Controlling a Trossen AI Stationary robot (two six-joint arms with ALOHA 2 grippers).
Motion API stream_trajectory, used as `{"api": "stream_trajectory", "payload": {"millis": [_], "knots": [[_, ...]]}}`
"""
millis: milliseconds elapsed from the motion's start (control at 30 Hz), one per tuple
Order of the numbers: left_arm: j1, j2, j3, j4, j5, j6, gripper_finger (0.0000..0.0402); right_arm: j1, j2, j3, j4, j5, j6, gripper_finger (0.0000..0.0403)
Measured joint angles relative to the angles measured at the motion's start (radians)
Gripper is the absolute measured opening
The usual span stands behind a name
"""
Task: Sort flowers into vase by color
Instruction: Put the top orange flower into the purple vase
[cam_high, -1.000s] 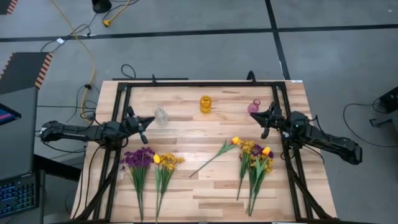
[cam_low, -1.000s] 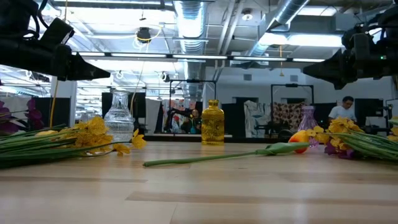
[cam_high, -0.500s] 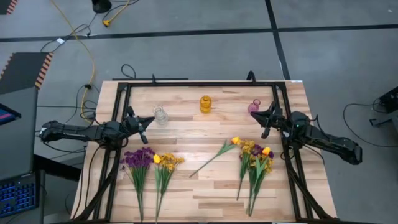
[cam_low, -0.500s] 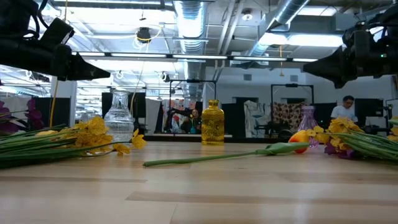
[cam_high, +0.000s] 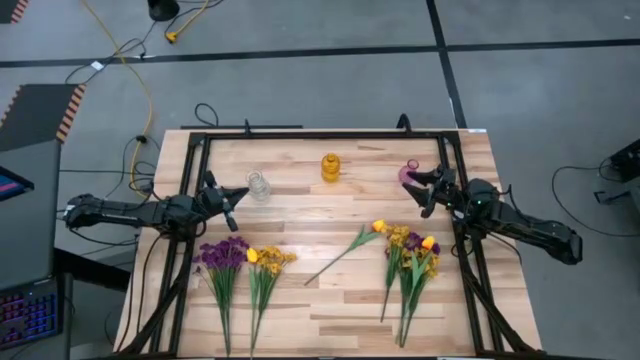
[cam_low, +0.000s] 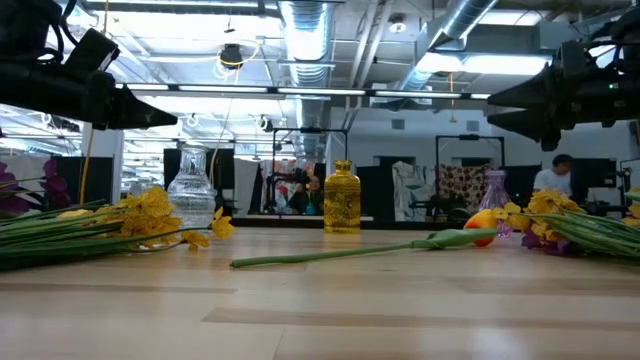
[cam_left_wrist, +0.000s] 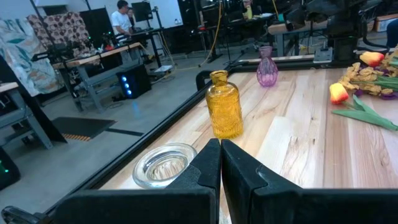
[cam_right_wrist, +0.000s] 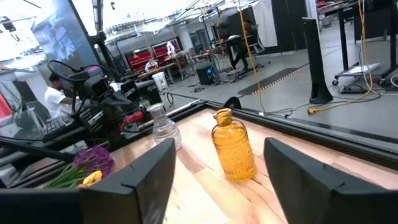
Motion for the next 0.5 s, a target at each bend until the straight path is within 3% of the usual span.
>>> {"api": "stream_trajectory", "payload": {"millis": [500], "knots": [[0.000, 0.000, 0.000, 0.000, 0.000, -0.059, 0.0000, 0.013, 0.000, 0.049, 0.018, -0.010, 0.003, 0.0295]]}}
